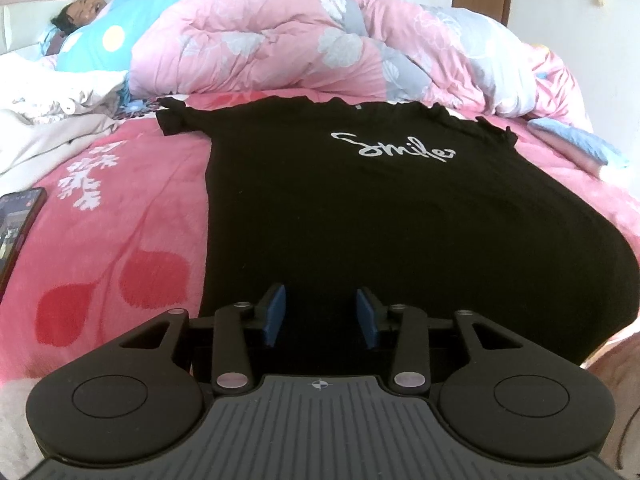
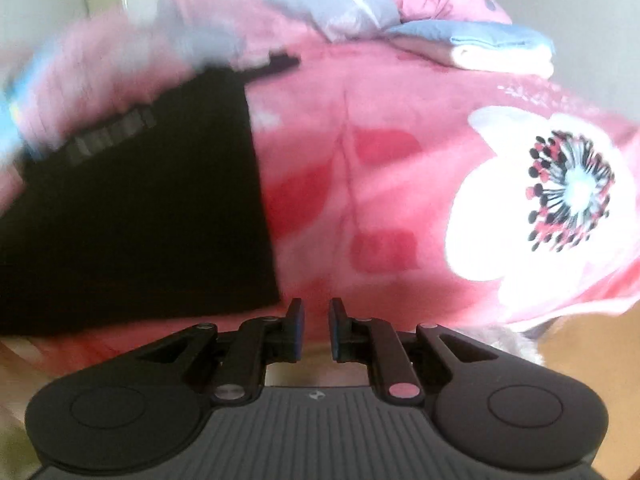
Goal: Fold clothes
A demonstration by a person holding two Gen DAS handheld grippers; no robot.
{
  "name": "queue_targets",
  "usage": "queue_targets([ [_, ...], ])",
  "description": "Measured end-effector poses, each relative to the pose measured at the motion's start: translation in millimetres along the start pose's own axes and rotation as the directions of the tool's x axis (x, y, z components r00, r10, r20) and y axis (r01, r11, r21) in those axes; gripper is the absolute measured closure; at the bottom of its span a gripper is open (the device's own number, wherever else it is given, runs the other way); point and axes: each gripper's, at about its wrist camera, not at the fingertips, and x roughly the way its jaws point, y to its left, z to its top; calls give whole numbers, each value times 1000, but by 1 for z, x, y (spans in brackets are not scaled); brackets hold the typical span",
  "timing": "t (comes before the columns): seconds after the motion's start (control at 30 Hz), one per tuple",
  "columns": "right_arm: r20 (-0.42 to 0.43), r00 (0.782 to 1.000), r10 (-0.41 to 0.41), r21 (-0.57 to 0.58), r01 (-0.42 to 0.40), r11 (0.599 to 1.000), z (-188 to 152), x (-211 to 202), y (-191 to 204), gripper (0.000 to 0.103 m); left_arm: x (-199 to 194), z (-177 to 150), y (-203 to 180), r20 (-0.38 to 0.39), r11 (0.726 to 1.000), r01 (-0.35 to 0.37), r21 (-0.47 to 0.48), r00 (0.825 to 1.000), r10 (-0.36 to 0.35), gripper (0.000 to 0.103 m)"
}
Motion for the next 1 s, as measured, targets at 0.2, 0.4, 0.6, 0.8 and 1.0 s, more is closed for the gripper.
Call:
queue_targets([
  [0.2, 13, 993, 119, -69, -118, 991, 9, 8, 6, 65, 1, 1, 0, -4, 1000, 1, 4, 1000, 0, 62],
  [0.4, -94, 965, 245, 12, -245, 969, 17, 29, -14, 89, 2, 3, -1, -6, 1000, -5, 8, 1000, 5, 62],
  [0.6, -82, 982, 169, -49, -173, 984, 9, 23, -8, 100, 3, 3, -3, -1, 1000, -13, 22, 1000, 13, 61],
  [0.8, -137, 988, -72, -121, 56, 991, 7, 49, -5, 99, -1, 7, -4, 12, 998, -43, 35, 999, 43, 61],
  [1.0, 69, 992, -108, -80, 113, 990, 23, -13, -15, 98, -15, 31, -12, 65, 996, -35, 84, 997, 30, 59],
])
